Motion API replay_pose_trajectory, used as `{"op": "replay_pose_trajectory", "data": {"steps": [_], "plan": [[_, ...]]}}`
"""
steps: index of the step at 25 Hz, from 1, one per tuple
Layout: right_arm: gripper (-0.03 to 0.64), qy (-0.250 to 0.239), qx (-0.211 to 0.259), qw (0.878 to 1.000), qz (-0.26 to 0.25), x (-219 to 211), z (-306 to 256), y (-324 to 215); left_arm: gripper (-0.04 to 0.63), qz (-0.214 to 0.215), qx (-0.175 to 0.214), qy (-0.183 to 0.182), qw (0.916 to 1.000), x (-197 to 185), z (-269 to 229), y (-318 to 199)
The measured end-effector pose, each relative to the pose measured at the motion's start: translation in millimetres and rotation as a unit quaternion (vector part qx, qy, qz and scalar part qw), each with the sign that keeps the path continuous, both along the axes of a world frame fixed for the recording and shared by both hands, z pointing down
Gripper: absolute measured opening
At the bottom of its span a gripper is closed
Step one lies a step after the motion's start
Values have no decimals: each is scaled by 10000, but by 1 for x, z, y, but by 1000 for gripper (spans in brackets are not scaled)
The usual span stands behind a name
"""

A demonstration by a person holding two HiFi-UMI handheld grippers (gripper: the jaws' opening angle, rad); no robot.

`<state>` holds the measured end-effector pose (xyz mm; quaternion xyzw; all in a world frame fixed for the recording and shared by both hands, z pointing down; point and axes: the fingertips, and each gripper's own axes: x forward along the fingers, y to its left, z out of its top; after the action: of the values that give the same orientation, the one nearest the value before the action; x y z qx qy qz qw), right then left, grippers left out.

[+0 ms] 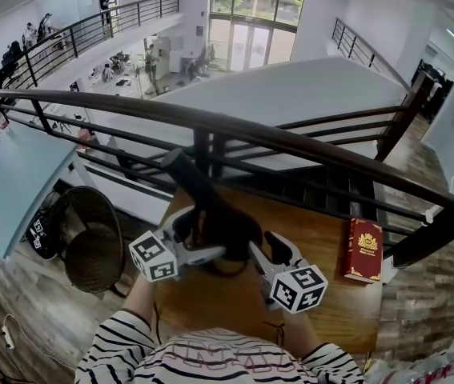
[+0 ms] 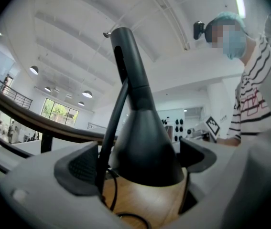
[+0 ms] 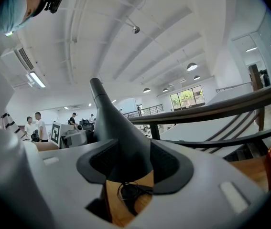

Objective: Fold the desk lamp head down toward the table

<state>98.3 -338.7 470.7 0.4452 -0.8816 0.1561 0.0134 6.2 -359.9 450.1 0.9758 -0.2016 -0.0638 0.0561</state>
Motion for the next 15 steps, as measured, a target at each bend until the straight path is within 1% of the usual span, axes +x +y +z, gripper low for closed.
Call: {"op": "replay_pose_trajectory", "data": {"steps": [4, 9, 15], "plan": [[196, 39, 6, 10000, 48, 2, 0, 1, 528, -124, -7, -22, 9999, -1, 1, 1], [198, 64, -4, 9998, 176, 4, 1, 7, 528, -379, 58, -29, 9993, -2, 1, 5], [195, -81, -71, 9991, 416, 3, 2, 20, 525, -709, 14, -128, 9974, -23, 6, 18]]}}
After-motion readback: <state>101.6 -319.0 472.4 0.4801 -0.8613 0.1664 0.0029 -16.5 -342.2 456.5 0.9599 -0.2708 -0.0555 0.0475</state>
